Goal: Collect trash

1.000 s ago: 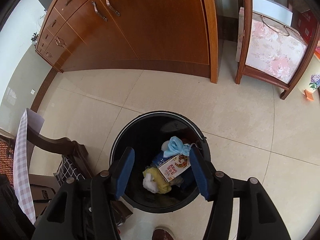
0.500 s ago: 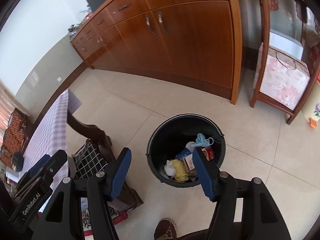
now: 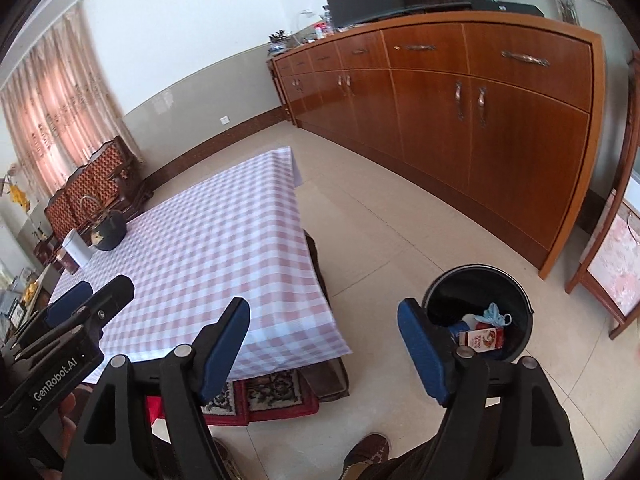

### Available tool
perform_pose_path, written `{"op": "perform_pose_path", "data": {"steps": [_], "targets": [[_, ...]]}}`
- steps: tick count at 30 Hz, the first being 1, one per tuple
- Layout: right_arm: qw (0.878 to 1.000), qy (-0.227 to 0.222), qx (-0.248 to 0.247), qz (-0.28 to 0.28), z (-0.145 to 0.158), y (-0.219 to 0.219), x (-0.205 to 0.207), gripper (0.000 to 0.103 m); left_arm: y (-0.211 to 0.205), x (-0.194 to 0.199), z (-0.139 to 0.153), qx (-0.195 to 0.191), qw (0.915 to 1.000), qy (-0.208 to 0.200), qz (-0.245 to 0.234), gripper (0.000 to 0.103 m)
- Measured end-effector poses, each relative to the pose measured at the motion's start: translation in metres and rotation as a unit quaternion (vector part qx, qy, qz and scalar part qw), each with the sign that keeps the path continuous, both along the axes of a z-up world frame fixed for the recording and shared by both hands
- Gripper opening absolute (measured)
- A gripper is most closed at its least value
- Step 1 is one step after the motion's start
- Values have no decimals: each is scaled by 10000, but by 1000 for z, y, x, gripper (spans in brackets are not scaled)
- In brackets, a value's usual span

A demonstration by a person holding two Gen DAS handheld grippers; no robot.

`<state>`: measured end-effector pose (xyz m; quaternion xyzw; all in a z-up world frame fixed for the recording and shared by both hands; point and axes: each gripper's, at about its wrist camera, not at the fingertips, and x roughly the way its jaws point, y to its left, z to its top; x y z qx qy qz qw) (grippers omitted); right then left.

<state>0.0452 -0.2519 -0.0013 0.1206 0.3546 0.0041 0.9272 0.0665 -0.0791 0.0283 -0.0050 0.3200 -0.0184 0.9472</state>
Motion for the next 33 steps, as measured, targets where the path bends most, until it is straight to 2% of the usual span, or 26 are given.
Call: {"op": "perform_pose_path", "data": {"steps": [6, 9, 20, 33], "targets": [[9989, -312, -286, 220, 22, 49, -18, 78, 32, -20, 8, -125, 9987, -107, 482, 78], [9980, -402, -398, 278, 30, 64, -25, 78, 46, -30, 10, -162, 9977, -150, 641, 82], [9958, -654, -505, 405, 51, 78, -35, 78, 73, -54, 13, -145, 9955, -264, 897, 85], [9955, -639, -546, 444, 48, 84, -33, 78, 76, -55, 11, -113, 9955, -237, 911, 85]]}}
